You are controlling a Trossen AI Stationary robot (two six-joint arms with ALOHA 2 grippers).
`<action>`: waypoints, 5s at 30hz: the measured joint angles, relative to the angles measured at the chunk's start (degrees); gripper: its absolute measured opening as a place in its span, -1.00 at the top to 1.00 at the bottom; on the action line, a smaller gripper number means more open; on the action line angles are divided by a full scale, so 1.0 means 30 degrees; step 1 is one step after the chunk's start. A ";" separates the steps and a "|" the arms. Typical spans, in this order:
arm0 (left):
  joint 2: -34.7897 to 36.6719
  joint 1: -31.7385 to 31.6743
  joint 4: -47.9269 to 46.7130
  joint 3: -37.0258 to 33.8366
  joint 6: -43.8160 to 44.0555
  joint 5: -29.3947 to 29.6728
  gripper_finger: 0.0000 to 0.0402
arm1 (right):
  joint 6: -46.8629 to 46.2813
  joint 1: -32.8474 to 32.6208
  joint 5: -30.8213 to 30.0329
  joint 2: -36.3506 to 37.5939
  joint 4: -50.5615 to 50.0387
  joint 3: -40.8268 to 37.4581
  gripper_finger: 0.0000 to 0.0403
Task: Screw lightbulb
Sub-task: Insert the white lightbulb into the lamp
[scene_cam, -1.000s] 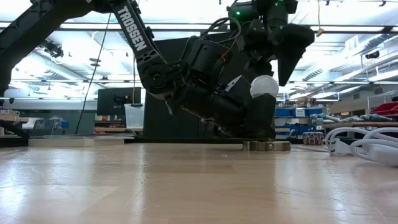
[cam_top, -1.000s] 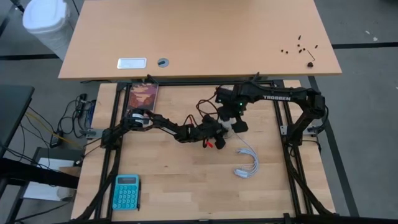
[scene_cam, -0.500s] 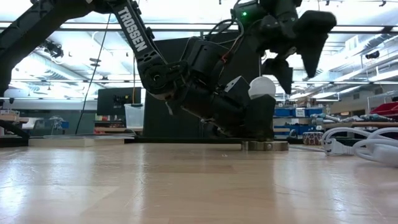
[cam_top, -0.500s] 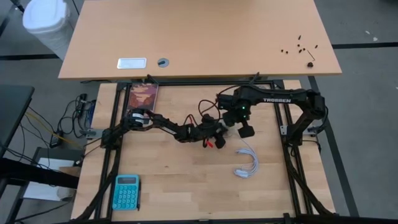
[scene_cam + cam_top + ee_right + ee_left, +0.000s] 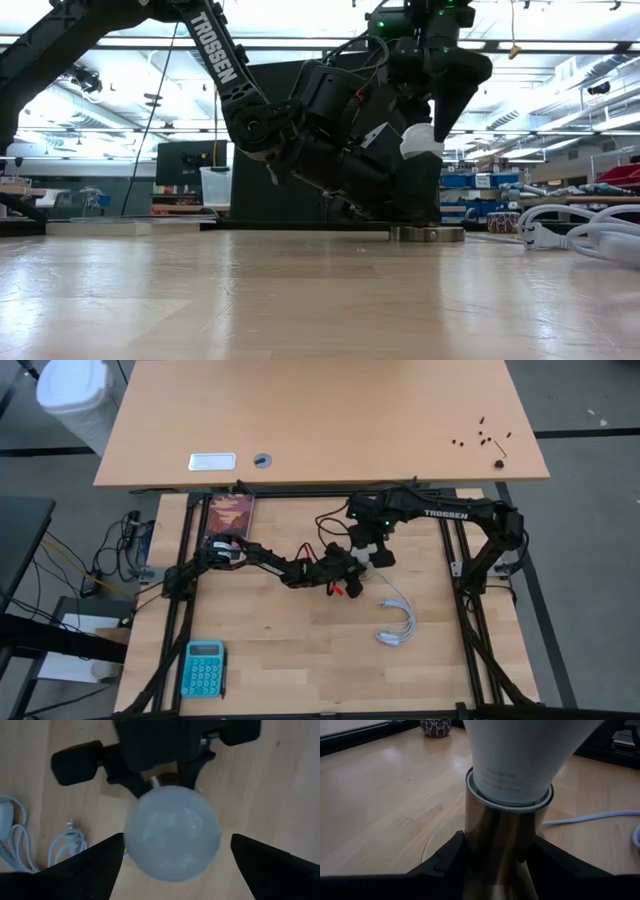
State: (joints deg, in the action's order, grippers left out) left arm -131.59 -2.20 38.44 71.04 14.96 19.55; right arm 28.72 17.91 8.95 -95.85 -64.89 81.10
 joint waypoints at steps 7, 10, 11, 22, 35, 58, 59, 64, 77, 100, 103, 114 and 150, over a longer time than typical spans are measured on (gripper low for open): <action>0.0000 0.0036 -0.0029 0.0009 0.0010 -0.0022 0.12 | -0.0042 -0.1209 -0.0029 -0.0228 -0.0706 0.0007 -0.85; 0.0000 0.0036 -0.0072 0.0017 0.0023 0.0235 0.12 | -0.0602 -0.1281 -0.0373 -0.0210 -0.2131 0.0044 -0.85; 0.0000 0.0036 -0.0058 0.0009 0.0121 0.0378 0.12 | -0.0729 -0.1266 -0.0311 -0.0196 -0.3024 0.0025 -0.85; 0.0000 -0.0036 -0.0073 -0.0005 0.0171 0.1025 0.12 | -0.1003 -0.0759 -0.1048 0.0194 -0.3134 -0.0007 -0.85; -0.0018 -0.0027 0.0459 -0.0020 -0.0379 -0.0073 0.12 | 0.0395 -0.0172 0.0690 -0.0263 0.0163 0.0000 -0.85; 0.0007 -0.0189 -0.0086 -0.0005 0.0370 0.1149 0.12 | -0.1529 -0.0004 0.1535 -0.1001 -0.3915 0.0000 -0.85; 0.0007 -0.0182 -0.0080 -0.0005 0.0290 0.1160 0.12 | -0.1518 0.0399 0.1445 -0.1001 -0.3524 0.0000 -0.85; 0.0007 -0.0182 -0.0066 -0.0005 0.0197 0.0929 0.12 | -0.1664 0.2152 0.2462 -0.0993 -0.1218 0.0000 -0.85; 0.0007 -0.0153 -0.0066 -0.0005 0.0117 0.0597 0.12 | -0.1811 0.2671 0.3570 0.2902 0.2527 -0.6203 -0.70; 0.0022 -0.0381 -0.0058 -0.0005 0.0571 0.0348 0.11 | -0.5988 0.0243 0.3892 0.7862 1.1600 -1.1861 -0.53; 0.0000 -0.0471 -0.0060 0.0009 0.0567 0.0330 0.11 | -0.6238 -0.0164 0.4751 0.8538 1.0463 -1.1657 -0.53; 0.0000 -0.0485 -0.0032 0.0002 0.0033 -0.0412 0.11 | -0.3515 0.1962 0.2274 0.7675 0.8980 -1.1560 -0.54; 0.0000 -0.0617 -0.0050 0.0001 0.0003 -0.0104 0.11 | 0.0832 0.0320 0.1228 -0.0542 -0.2615 -0.1654 -0.57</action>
State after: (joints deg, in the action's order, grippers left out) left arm -131.59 -4.05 38.29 71.04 14.97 19.23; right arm 31.22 18.87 12.63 -97.47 -72.73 76.14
